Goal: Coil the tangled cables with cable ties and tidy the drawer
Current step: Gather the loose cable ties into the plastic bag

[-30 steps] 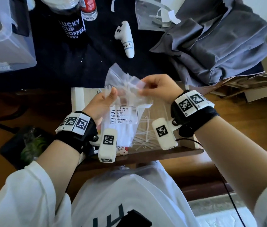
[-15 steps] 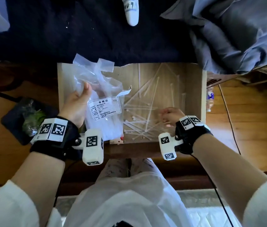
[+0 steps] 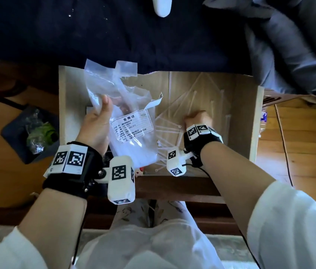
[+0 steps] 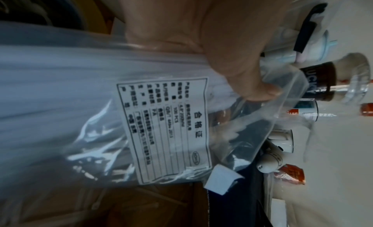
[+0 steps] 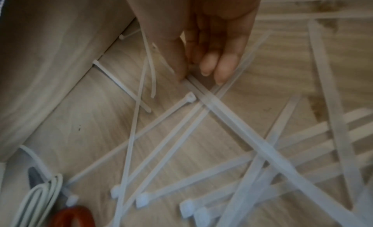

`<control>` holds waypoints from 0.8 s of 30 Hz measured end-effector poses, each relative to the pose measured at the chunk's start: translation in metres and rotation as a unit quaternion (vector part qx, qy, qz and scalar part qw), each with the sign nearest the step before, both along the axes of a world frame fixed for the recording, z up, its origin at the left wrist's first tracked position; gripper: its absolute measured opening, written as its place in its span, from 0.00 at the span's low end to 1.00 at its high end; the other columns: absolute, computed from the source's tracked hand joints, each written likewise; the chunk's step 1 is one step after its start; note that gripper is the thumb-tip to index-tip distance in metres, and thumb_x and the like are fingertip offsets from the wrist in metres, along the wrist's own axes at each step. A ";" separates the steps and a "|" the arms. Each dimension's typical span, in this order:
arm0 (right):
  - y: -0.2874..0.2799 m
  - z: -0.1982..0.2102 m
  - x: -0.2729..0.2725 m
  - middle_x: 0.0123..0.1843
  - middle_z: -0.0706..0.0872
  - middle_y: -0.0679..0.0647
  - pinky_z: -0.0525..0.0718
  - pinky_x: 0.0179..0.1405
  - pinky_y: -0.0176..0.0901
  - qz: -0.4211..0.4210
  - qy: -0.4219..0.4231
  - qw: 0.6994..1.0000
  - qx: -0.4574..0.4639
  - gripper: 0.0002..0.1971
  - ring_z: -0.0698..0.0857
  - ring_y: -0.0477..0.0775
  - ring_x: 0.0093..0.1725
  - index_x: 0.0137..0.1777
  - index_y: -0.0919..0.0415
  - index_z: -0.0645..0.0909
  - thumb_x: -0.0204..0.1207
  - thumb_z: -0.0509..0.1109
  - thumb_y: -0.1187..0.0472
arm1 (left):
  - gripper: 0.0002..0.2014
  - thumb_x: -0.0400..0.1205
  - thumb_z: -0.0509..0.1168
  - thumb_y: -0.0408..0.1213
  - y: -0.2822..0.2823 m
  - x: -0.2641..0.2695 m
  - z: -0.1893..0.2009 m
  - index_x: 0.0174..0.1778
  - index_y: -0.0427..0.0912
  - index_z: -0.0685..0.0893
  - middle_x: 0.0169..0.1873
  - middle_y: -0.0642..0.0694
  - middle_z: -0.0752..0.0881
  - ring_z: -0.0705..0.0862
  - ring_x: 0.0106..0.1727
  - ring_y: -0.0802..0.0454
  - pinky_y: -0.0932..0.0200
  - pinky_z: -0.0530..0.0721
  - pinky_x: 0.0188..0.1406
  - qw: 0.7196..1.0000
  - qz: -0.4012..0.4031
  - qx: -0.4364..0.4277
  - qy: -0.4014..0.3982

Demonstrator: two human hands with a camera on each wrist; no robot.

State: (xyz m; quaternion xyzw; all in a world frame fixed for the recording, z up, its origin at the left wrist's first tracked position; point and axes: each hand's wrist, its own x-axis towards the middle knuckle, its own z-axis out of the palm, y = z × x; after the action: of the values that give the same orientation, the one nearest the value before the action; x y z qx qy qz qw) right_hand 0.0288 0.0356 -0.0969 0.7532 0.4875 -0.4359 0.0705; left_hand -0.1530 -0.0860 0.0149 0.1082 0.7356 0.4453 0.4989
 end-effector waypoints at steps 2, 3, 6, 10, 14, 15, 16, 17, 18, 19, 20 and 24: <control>-0.001 -0.001 -0.003 0.52 0.87 0.65 0.76 0.41 0.41 0.005 -0.006 1.000 0.007 0.10 0.85 0.65 0.52 0.50 0.69 0.84 0.75 0.65 0.64 | 0.18 0.85 0.47 0.54 -0.001 -0.002 -0.004 0.43 0.51 0.79 0.28 0.60 0.87 0.84 0.27 0.72 0.76 0.79 0.23 1.000 -0.006 -0.007 0.011; -0.003 -0.002 -0.004 0.52 0.87 0.66 0.76 0.41 0.41 0.004 -0.006 1.000 0.010 0.10 0.85 0.65 0.52 0.49 0.70 0.84 0.75 0.64 0.65 | 0.18 0.85 0.48 0.54 -0.001 -0.003 -0.005 0.43 0.50 0.80 0.32 0.58 0.88 0.85 0.29 0.71 0.74 0.80 0.25 1.000 -0.007 -0.009 0.004; -0.008 -0.002 -0.005 0.52 0.87 0.66 0.77 0.42 0.42 -0.014 -0.003 1.000 0.006 0.10 0.84 0.66 0.50 0.50 0.70 0.84 0.76 0.63 0.66 | 0.20 0.85 0.50 0.54 -0.003 -0.008 -0.005 0.50 0.47 0.83 0.42 0.53 0.88 0.88 0.38 0.66 0.66 0.85 0.36 1.000 -0.013 0.000 -0.023; -0.015 -0.002 -0.007 0.56 0.86 0.65 0.78 0.47 0.43 -0.024 0.003 1.000 -0.005 0.12 0.84 0.67 0.54 0.56 0.68 0.83 0.77 0.63 0.64 | 0.30 0.72 0.58 0.70 -0.009 -0.018 -0.003 0.51 0.46 0.82 0.38 0.58 0.89 0.87 0.39 0.67 0.71 0.85 0.36 1.000 -0.009 0.007 -0.019; -0.020 0.007 0.000 0.58 0.85 0.64 0.71 0.45 0.39 -0.026 0.025 0.999 0.011 0.15 0.82 0.64 0.54 0.61 0.66 0.81 0.78 0.62 0.62 | 0.27 0.71 0.54 0.65 -0.014 -0.027 0.001 0.47 0.49 0.85 0.39 0.52 0.91 0.90 0.45 0.59 0.65 0.86 0.36 0.999 -0.009 0.002 -0.043; -0.021 0.010 0.002 0.59 0.85 0.63 0.71 0.45 0.38 -0.027 0.028 0.999 0.021 0.15 0.82 0.63 0.55 0.63 0.65 0.79 0.78 0.62 0.61 | 0.25 0.69 0.54 0.65 -0.014 -0.027 0.003 0.45 0.50 0.85 0.36 0.54 0.91 0.90 0.42 0.61 0.66 0.85 0.34 0.999 -0.012 0.008 -0.047; -0.022 0.014 0.005 0.60 0.84 0.62 0.71 0.46 0.38 -0.030 0.029 0.999 0.031 0.16 0.82 0.62 0.57 0.64 0.64 0.78 0.78 0.63 0.59 | 0.25 0.66 0.56 0.66 -0.013 -0.027 0.003 0.43 0.50 0.85 0.34 0.55 0.91 0.90 0.40 0.61 0.66 0.85 0.32 0.998 -0.021 0.014 -0.052; -0.023 0.017 0.008 0.60 0.84 0.62 0.71 0.47 0.37 -0.028 0.027 0.998 0.040 0.17 0.82 0.62 0.58 0.64 0.63 0.78 0.78 0.63 0.59 | 0.27 0.63 0.58 0.68 -0.011 -0.024 0.006 0.42 0.50 0.85 0.35 0.54 0.91 0.90 0.41 0.60 0.66 0.86 0.33 0.997 -0.030 0.020 -0.062; -0.023 0.019 0.010 0.59 0.84 0.61 0.71 0.46 0.37 -0.025 0.024 0.998 0.046 0.16 0.82 0.61 0.58 0.64 0.63 0.78 0.78 0.64 0.59 | 0.30 0.59 0.61 0.71 -0.009 -0.023 0.005 0.42 0.49 0.87 0.38 0.52 0.92 0.90 0.44 0.58 0.63 0.87 0.37 0.997 -0.035 0.019 -0.069; -0.023 0.021 0.013 0.57 0.85 0.60 0.72 0.46 0.37 -0.018 0.021 0.998 0.051 0.15 0.82 0.61 0.57 0.63 0.63 0.79 0.77 0.65 0.60 | 0.32 0.57 0.64 0.72 -0.007 -0.022 0.002 0.41 0.49 0.89 0.42 0.50 0.92 0.90 0.49 0.54 0.57 0.88 0.46 0.996 -0.032 0.021 -0.076; -0.023 0.021 0.015 0.55 0.86 0.59 0.73 0.45 0.37 -0.013 0.019 0.998 0.055 0.14 0.83 0.60 0.55 0.61 0.63 0.80 0.76 0.66 0.62 | 0.32 0.58 0.66 0.73 -0.004 -0.020 0.002 0.41 0.49 0.89 0.47 0.47 0.91 0.88 0.54 0.51 0.51 0.86 0.56 0.996 -0.033 0.022 -0.082; -0.024 0.016 0.022 0.33 0.81 0.45 0.80 0.42 0.39 -0.021 0.037 0.997 0.062 0.10 0.83 0.51 0.40 0.51 0.58 0.83 0.70 0.69 0.68 | 0.34 0.58 0.70 0.74 0.006 -0.012 -0.005 0.46 0.48 0.91 0.57 0.41 0.88 0.85 0.63 0.45 0.39 0.76 0.69 0.992 -0.049 0.041 -0.105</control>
State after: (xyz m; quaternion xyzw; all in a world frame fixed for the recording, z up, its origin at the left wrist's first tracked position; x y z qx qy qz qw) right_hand 0.0511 0.0114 -0.0804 0.7498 0.4998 -0.4336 -0.0042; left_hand -0.1650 -0.0797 0.0100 0.1171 0.6539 0.4594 0.5896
